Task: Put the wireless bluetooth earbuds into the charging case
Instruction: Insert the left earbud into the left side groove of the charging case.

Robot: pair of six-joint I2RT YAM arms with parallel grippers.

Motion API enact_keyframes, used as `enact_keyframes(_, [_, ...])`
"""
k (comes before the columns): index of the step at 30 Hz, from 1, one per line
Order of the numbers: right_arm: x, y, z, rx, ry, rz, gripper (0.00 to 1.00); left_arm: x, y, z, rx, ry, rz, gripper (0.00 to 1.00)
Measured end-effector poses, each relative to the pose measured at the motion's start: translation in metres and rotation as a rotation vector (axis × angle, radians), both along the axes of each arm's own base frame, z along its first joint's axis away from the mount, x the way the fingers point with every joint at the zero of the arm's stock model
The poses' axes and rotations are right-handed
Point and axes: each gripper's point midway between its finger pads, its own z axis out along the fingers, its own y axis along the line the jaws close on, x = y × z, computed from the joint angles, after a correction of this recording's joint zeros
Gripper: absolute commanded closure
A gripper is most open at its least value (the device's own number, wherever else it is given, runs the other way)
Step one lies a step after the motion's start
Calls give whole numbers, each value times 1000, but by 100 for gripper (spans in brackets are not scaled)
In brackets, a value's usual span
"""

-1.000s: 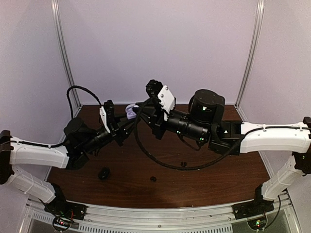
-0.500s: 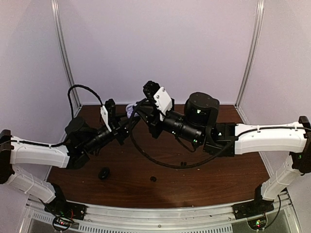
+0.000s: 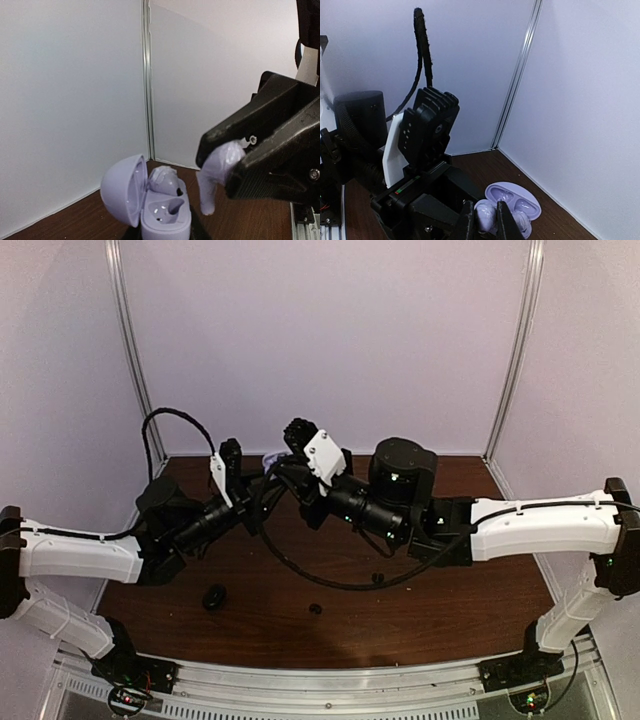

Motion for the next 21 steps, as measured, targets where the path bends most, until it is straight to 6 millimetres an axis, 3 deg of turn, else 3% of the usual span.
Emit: enact_keyframes(21, [6,-2,2,-5,-36,-40,96,3,-6,-10,27,37,1,100])
